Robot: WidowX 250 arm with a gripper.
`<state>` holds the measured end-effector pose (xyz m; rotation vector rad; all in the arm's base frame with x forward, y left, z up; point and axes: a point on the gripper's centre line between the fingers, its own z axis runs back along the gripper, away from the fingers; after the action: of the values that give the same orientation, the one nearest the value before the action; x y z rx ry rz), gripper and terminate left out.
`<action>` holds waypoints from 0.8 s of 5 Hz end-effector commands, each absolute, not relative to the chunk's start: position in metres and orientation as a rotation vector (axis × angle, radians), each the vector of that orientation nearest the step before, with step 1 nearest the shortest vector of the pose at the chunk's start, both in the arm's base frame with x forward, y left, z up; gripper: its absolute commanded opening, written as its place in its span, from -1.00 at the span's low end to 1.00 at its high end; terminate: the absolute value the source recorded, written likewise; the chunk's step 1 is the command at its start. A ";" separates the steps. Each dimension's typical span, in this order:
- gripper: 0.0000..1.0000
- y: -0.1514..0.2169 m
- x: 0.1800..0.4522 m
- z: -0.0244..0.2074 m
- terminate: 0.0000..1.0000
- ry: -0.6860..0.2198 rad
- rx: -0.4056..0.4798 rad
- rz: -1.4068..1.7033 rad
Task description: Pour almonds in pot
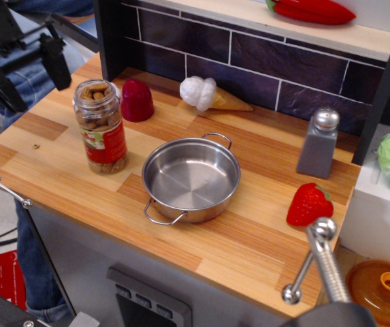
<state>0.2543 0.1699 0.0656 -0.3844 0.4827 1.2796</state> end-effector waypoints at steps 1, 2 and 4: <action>1.00 0.163 0.261 0.073 -1.00 0.500 -0.356 1.340; 1.00 0.150 0.263 0.069 -1.00 0.559 -0.343 1.301; 1.00 0.124 0.262 0.069 -1.00 0.603 -0.347 1.236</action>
<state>0.2668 0.1193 0.0483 -0.3445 0.6764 1.2319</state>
